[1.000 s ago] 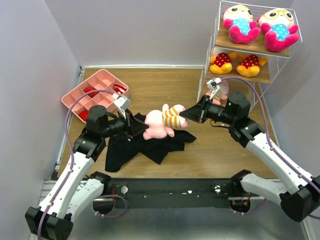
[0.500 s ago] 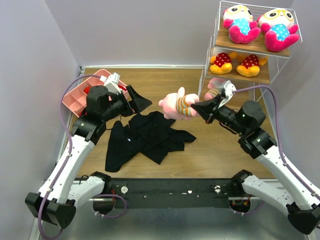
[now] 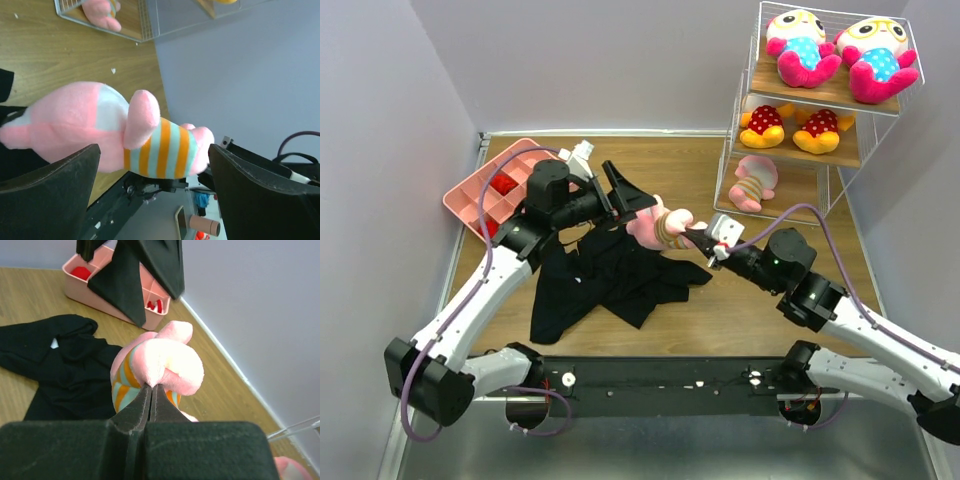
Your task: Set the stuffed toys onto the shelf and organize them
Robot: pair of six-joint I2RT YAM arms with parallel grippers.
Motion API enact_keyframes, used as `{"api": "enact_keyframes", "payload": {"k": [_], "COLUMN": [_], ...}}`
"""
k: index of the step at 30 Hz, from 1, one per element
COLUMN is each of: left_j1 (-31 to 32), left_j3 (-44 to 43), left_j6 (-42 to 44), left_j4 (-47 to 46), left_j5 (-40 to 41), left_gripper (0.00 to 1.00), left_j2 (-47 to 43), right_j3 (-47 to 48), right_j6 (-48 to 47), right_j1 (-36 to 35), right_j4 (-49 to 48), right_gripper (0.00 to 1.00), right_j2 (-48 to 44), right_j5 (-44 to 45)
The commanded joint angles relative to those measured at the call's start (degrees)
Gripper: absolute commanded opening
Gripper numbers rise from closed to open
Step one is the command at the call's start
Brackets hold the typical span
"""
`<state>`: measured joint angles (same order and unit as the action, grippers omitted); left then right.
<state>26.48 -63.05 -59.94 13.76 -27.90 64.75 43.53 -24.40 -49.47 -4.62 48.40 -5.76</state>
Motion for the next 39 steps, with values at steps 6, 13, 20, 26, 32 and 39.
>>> {"api": "enact_keyframes", "payload": {"k": [6, 13, 20, 26, 32, 39], "left_j1": [6.3, 6.4, 6.4, 6.3, 6.4, 6.4], "left_j3": [1.7, 2.9, 8.3, 16.4, 19.2, 19.3], "left_j6": [-1.2, 1.1, 11.1, 16.5, 12.2, 11.3], "left_j4": [-5.7, -15.3, -26.9, -43.3, -61.0, -66.1], "left_j5": [-1.9, -4.3, -5.5, -3.8, -10.4, -13.8], "left_gripper": [0.86, 0.0, 0.0, 0.0, 0.0, 0.0], "left_j2": [7.0, 7.6, 6.6, 3.6, 5.1, 3.9], "right_j3": [-2.3, -4.9, -6.1, -2.9, -2.8, -7.8], "right_j6": [-10.0, -3.0, 22.5, 58.2, 77.5, 85.3], "right_j1": [-9.9, -11.8, -11.7, -11.7, -11.8, -11.8], "right_j4": [-6.0, -3.8, 0.2, 9.8, 16.3, 18.7], "right_gripper": [0.01, 0.25, 0.69, 0.88, 0.83, 0.81], "right_j2": [2.0, 0.4, -9.2, -14.2, -14.7, -22.9], "right_j5": [13.9, 13.2, 14.9, 16.4, 18.8, 31.0]}}
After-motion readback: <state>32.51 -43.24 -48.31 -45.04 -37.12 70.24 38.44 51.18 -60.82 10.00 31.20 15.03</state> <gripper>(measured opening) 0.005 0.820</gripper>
